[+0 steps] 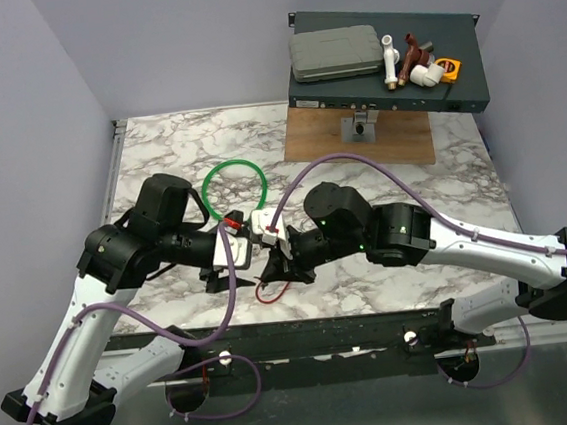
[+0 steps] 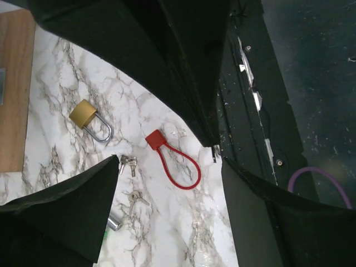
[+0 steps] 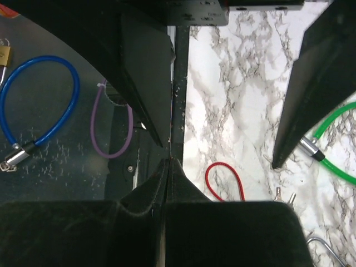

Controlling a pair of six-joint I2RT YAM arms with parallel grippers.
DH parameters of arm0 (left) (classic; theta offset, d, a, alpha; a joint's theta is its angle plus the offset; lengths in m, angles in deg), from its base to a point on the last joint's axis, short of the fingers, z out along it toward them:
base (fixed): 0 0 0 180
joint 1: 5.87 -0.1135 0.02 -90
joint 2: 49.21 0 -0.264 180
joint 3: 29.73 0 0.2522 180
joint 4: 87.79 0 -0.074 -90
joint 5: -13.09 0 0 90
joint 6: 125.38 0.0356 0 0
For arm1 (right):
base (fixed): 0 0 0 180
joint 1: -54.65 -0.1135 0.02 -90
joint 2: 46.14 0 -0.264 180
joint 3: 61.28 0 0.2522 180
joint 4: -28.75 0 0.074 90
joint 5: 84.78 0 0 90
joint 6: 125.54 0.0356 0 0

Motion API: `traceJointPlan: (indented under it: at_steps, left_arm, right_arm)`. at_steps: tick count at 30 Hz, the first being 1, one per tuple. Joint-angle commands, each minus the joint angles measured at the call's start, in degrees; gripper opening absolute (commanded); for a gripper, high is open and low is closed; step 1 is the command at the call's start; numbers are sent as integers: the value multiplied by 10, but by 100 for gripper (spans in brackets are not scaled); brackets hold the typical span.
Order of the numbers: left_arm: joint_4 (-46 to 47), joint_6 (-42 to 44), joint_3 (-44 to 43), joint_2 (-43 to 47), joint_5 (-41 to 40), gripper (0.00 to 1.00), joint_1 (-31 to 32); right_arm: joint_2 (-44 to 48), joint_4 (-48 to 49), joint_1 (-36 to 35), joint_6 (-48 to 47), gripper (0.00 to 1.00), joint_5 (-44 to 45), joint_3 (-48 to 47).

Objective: Unlock with the key

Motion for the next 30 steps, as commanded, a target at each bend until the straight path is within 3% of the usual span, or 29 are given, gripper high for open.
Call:
traceJointPlan:
  at_steps: [1,6,17,22,30]
  left_arm:
    - [-20,-13,-13,6,31,70,4]
    - [-1,-26,8,24,30,70,6]
    - [99,-120,32,23,8,56,23]
    - [97,-128,29,14,3,43,24]
    - [78,-134,16,-6,-6,36,28]
  right_arm:
    - [-7,-63,11,14,1,-16,-23]
    - [-8,-82,21,18,1,4,-35]
    - [-39,-84,38,53,1,10,-68]
    - [-32,-85,44,52,1,15,-67]
    - [-21,-78,52,49,1,30,-61]
